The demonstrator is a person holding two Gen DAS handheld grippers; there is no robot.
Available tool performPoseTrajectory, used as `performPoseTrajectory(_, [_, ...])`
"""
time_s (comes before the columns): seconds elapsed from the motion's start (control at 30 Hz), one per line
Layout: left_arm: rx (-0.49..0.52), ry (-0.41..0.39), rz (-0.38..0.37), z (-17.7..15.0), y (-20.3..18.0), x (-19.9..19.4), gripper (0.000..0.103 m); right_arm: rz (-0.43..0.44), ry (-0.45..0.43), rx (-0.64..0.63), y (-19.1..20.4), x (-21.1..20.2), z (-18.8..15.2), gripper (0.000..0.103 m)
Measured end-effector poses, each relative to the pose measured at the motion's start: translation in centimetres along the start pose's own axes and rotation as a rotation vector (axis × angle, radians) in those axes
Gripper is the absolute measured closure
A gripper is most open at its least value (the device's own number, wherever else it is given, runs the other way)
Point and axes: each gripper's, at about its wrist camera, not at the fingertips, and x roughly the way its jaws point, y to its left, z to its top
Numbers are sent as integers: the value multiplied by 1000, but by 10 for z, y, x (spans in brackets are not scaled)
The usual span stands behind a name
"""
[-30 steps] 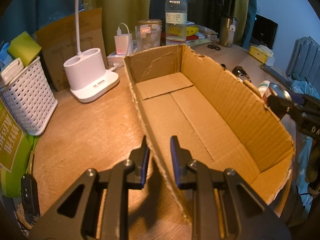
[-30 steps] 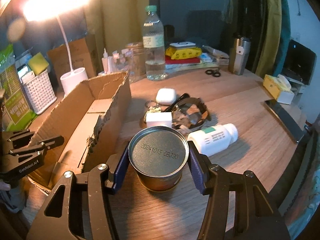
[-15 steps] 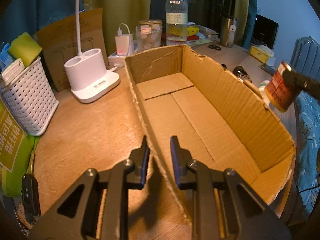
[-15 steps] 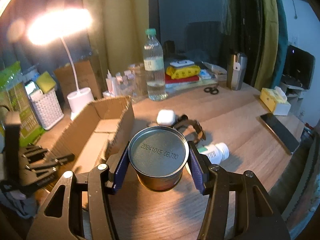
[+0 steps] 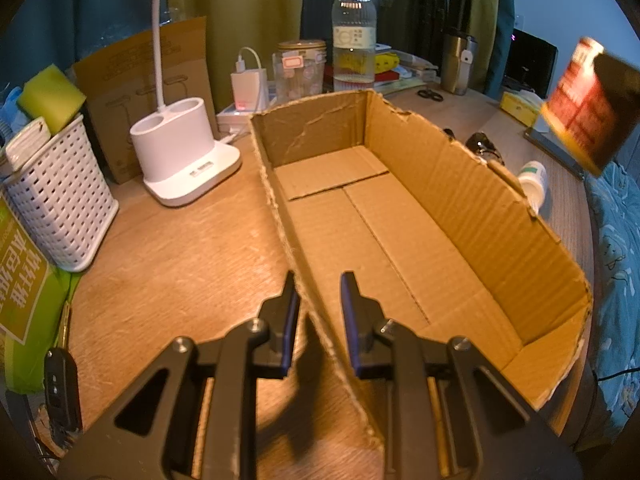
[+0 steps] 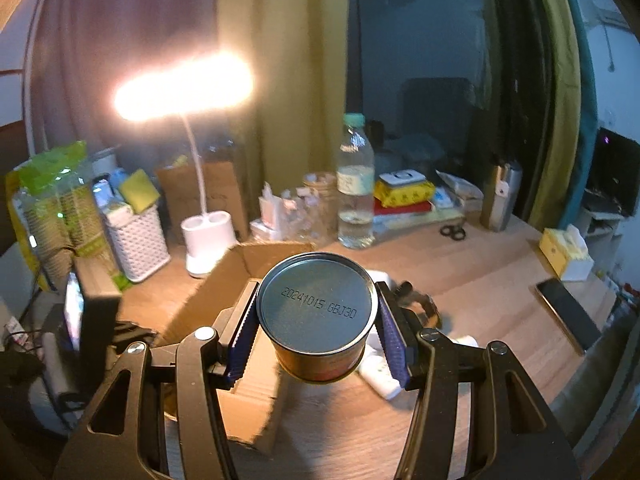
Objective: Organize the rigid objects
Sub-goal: 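Carry the tin can with the right gripper and lower it into the box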
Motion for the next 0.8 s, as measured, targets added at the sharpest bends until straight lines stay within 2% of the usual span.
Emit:
performPoseTrajectory(0.3, [-1, 0, 2, 1, 1, 0, 82, 86, -5, -46, 31, -6, 0, 45])
performPoseTrajectory(0.8, [-1, -1, 4, 0, 2, 0, 82, 140, 139, -64, 51, 24, -37, 45])
